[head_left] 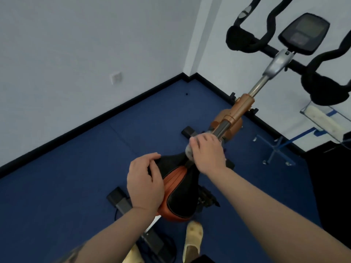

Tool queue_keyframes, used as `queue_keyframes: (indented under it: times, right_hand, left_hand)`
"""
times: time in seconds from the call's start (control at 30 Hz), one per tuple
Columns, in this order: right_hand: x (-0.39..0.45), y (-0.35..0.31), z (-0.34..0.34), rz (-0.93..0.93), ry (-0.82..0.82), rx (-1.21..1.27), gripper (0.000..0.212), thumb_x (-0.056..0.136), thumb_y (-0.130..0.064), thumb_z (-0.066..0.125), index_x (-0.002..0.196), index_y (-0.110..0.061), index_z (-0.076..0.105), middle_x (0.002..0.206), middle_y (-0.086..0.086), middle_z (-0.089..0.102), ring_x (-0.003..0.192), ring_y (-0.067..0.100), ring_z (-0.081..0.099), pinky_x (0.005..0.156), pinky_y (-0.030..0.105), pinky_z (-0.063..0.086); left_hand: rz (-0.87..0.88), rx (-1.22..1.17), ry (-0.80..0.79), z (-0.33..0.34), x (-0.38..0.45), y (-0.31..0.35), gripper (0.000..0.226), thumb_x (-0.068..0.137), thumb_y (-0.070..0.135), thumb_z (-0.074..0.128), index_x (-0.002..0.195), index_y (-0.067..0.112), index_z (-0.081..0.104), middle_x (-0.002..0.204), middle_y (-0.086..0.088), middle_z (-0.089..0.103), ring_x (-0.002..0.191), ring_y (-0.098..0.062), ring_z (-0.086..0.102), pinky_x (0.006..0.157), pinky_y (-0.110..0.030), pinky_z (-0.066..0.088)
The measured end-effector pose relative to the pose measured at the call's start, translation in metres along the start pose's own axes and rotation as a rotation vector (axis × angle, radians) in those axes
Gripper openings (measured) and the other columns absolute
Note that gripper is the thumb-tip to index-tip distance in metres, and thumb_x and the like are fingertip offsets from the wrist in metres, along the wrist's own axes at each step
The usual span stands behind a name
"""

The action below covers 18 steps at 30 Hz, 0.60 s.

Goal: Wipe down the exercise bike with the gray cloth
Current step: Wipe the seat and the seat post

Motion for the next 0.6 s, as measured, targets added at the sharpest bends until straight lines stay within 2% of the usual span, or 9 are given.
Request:
queue_keyframes:
  times: [0.1, 0.17, 0.23, 0.3, 0.37, 0.43, 0.5, 0.53, 0.6]
  right_hand:
    - [-0.015, -0.035, 0.007, -0.368, -0.066, -0.071, 0.055, 0.099, -0.046, 0.014, 0.097, -0.025, 0.066, 0.101, -0.007, 0.065, 0.105, 0.016, 0.053, 0.108, 0.04, 0.029]
    - [-0.01, -0.032, 0.002, -0.519, -0.167, -0.069, 0.05, 0.101, -0.043, 0.019, 0.097, -0.024, 0.066, 0.096, -0.007, 0.065, 0.095, 0.017, 0.056, 0.098, 0.038, 0.036]
    - [0.005, -0.022, -0.005, -0.554, -0.235, -0.118, 0.044, 0.104, -0.039, 0.028, 0.092, -0.021, 0.066, 0.09, -0.003, 0.066, 0.087, 0.021, 0.057, 0.085, 0.039, 0.04]
    - [0.01, -0.019, -0.006, -0.468, -0.18, -0.208, 0.042, 0.104, -0.037, 0.03, 0.086, -0.021, 0.064, 0.088, 0.0, 0.067, 0.086, 0.025, 0.058, 0.081, 0.04, 0.04]
    - [-0.007, -0.034, -0.001, -0.434, -0.09, -0.266, 0.039, 0.102, -0.036, 0.029, 0.088, -0.024, 0.063, 0.089, -0.001, 0.067, 0.088, 0.026, 0.059, 0.084, 0.041, 0.038]
    - [-0.028, -0.047, 0.004, -0.541, -0.039, -0.114, 0.042, 0.1, -0.041, 0.025, 0.098, -0.025, 0.064, 0.095, -0.005, 0.067, 0.093, 0.021, 0.059, 0.092, 0.039, 0.039]
    - [-0.023, -0.044, 0.0, -0.699, -0.132, -0.051, 0.047, 0.099, -0.048, 0.02, 0.11, -0.026, 0.06, 0.103, -0.007, 0.065, 0.098, 0.019, 0.057, 0.093, 0.037, 0.039]
    - [-0.012, -0.039, 0.001, -0.744, -0.235, -0.085, 0.046, 0.1, -0.048, 0.019, 0.111, -0.025, 0.058, 0.105, -0.006, 0.064, 0.099, 0.02, 0.057, 0.089, 0.037, 0.041]
    - [0.012, -0.028, 0.006, -0.744, -0.33, -0.168, 0.034, 0.102, -0.038, 0.025, 0.113, -0.024, 0.053, 0.11, -0.002, 0.063, 0.101, 0.025, 0.059, 0.081, 0.039, 0.045]
  left_hand:
    - [-0.009, 0.036, 0.013, -0.002, 0.0, 0.001, 0.028, 0.093, 0.025, 0.04, 0.099, 0.028, 0.067, 0.099, 0.034, 0.056, 0.102, 0.008, 0.053, 0.087, -0.001, 0.034]
    - [-0.039, 0.066, 0.001, -0.002, -0.001, 0.0, 0.027, 0.093, 0.022, 0.042, 0.098, 0.03, 0.067, 0.097, 0.035, 0.056, 0.102, 0.01, 0.053, 0.085, 0.001, 0.032]
    - [-0.081, 0.1, -0.003, -0.002, -0.001, -0.001, 0.026, 0.094, 0.019, 0.045, 0.098, 0.033, 0.067, 0.098, 0.036, 0.057, 0.103, 0.012, 0.051, 0.083, 0.001, 0.033]
    - [-0.131, 0.128, 0.004, -0.003, -0.002, 0.0, 0.025, 0.094, 0.017, 0.049, 0.099, 0.036, 0.065, 0.097, 0.035, 0.056, 0.1, 0.014, 0.05, 0.083, -0.004, 0.034]
    - [-0.154, 0.177, 0.022, -0.003, -0.004, 0.002, 0.023, 0.095, 0.018, 0.051, 0.105, 0.035, 0.064, 0.098, 0.036, 0.052, 0.1, 0.012, 0.048, 0.091, -0.015, 0.037]
    - [-0.23, 0.211, 0.048, -0.005, -0.009, 0.001, 0.022, 0.097, 0.024, 0.052, 0.116, 0.03, 0.06, 0.105, 0.029, 0.051, 0.11, 0.003, 0.046, 0.099, -0.029, 0.039]
    - [-0.367, 0.196, 0.049, -0.006, -0.021, -0.004, 0.032, 0.098, 0.033, 0.05, 0.129, 0.026, 0.051, 0.121, 0.015, 0.052, 0.123, -0.007, 0.042, 0.103, -0.032, 0.036]
    - [-0.42, 0.184, 0.041, -0.006, -0.028, -0.007, 0.04, 0.098, 0.037, 0.049, 0.136, 0.024, 0.046, 0.13, 0.01, 0.05, 0.127, -0.01, 0.038, 0.104, -0.03, 0.033]
    - [-0.492, 0.161, 0.028, -0.005, -0.045, -0.009, 0.056, 0.097, 0.045, 0.048, 0.147, 0.024, 0.034, 0.144, 0.006, 0.041, 0.134, -0.011, 0.032, 0.108, -0.031, 0.028]
Point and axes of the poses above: each hand's wrist, its own x-axis towards the middle knuckle, its own z-axis out of the palm, y = z × x, the point moved 7 cm from there along x, towards the middle knuckle
